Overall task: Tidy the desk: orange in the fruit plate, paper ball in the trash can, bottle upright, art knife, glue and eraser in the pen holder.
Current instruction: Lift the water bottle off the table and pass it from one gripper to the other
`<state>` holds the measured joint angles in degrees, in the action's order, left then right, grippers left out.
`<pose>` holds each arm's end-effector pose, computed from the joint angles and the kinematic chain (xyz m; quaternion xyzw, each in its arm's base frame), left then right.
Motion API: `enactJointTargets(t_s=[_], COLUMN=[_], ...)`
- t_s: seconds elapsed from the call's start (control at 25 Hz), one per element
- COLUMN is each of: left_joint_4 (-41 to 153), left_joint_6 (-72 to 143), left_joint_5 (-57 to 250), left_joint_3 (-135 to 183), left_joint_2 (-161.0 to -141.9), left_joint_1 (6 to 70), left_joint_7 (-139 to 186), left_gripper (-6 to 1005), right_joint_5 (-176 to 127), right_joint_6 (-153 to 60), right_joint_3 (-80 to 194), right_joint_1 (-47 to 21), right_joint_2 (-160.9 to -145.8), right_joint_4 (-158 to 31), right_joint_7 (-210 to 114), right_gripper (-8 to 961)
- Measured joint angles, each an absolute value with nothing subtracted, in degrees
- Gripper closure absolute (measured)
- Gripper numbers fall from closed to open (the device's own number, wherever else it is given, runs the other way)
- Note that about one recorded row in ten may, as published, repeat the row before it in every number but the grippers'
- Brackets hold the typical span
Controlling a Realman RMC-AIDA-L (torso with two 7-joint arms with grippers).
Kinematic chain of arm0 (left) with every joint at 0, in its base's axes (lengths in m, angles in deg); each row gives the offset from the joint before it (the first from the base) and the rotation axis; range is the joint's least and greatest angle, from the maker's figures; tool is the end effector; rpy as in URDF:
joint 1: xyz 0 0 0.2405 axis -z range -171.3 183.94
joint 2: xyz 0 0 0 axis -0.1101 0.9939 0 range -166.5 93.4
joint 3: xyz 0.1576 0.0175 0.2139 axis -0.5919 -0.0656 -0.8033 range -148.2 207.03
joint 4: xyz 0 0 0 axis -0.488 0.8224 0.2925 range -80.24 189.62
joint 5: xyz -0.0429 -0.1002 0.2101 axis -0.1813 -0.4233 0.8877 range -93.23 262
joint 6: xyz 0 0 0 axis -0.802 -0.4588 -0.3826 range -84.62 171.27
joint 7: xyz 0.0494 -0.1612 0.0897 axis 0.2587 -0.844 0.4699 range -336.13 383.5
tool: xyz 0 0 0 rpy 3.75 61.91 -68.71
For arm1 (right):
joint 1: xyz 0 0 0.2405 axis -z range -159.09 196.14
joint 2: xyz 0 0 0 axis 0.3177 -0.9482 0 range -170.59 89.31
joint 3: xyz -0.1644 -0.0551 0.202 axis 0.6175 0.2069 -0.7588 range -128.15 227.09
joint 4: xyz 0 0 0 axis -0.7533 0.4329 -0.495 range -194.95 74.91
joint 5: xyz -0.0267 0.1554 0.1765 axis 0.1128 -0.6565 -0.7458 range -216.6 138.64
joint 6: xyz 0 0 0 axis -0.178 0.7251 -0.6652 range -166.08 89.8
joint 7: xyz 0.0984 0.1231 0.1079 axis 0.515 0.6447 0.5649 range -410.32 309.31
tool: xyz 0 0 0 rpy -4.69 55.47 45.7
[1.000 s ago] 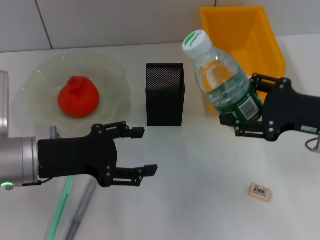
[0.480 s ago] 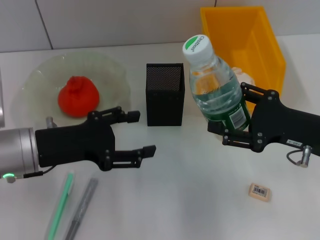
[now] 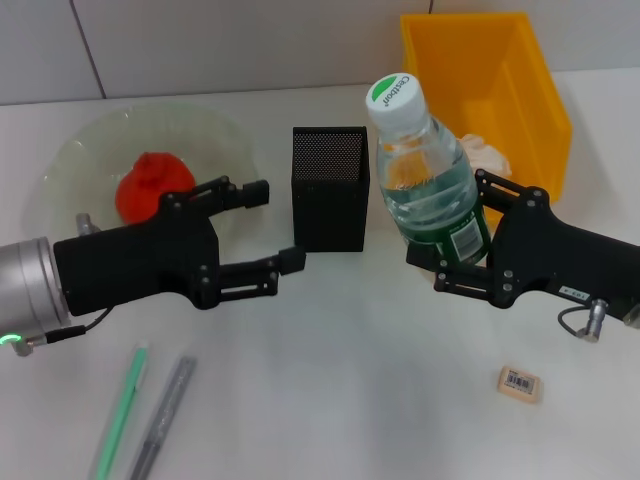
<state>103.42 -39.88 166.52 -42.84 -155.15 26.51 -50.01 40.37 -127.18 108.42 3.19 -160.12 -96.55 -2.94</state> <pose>-0.2035 0.3510 -0.0598 -0.9335 -0.1008 -0.3227 0.1194 0.2689 0.3262 -0.0381 -0.8974 0.0418 0.3530 0.2613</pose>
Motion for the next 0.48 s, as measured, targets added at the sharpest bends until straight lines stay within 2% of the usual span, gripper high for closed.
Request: enactJointTargets(t_s=[0.48], left_joint_4=[96.83], left_joint_6=[-44.00], left_joint_5=[154.46], left_joint_3=[-43.32], left_joint_2=[-155.20], left_joint_1=[25.79], left_joint_7=[-45.15], left_gripper=[138], right_joint_5=[39.69], right_joint_6=[-126.63], right_joint_3=[108.38], right_joint_1=[1.90], right_joint_2=[-160.22], right_joint_4=[-94.05], right_joint_7=[-4.69], right_gripper=[185])
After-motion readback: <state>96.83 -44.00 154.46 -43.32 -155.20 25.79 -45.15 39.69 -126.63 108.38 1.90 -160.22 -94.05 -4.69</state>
